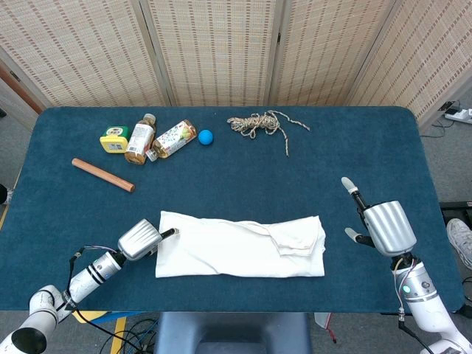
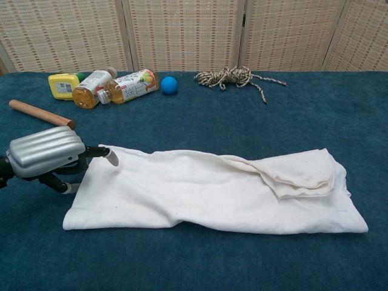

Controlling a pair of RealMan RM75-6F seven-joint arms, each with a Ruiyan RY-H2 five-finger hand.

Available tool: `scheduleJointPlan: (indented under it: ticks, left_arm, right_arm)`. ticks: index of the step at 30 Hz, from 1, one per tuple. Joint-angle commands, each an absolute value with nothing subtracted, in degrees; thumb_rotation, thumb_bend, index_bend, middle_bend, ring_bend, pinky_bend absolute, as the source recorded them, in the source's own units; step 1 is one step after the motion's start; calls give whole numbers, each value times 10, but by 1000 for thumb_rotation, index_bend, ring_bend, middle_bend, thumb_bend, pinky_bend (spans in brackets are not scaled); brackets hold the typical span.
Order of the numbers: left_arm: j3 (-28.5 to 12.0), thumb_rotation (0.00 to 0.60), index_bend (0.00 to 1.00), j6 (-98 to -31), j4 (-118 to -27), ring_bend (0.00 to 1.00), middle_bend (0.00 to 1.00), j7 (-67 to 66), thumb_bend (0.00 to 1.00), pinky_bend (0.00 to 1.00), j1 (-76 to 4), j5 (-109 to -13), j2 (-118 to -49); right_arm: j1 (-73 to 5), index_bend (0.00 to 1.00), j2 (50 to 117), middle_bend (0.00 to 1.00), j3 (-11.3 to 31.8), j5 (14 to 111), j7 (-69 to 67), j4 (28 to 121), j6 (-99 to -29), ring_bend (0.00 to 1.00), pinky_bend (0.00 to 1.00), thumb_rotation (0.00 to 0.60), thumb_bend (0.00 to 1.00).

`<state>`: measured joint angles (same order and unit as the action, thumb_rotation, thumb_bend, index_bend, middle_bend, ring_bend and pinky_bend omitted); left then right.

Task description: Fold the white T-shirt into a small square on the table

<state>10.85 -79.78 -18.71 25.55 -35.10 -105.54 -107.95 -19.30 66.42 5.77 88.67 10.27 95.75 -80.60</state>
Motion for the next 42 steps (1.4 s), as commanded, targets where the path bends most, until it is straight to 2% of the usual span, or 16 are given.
scheduleJointPlan:
  ticks: [1, 16, 28, 42]
  left_arm:
    - [109, 600, 317, -798, -188, 925, 975, 260, 296, 1000, -352, -1053, -1081]
    - [115, 600, 435, -797, -188, 924, 977, 284, 301, 1000, -351, -1043, -1094]
    - [121, 600, 591, -804, -198, 924, 977, 305, 428, 1000, -355, -1044, -1097]
    - [115, 600, 687, -820, -228, 925, 987, 319, 518, 1000, -359, -1035, -1085]
  right_arm:
    - [-192, 0, 665, 849, 58, 887, 102, 956, -806, 930, 996, 600, 124]
    - [-186, 0, 670, 851, 61, 890, 97, 949, -810, 930, 996, 600, 125]
    - [-184, 0, 671, 856, 65, 898, 94, 947, -814, 930, 995, 600, 125]
    - [-183, 0, 677, 858, 68, 907, 80, 939, -822, 931, 995, 600, 125]
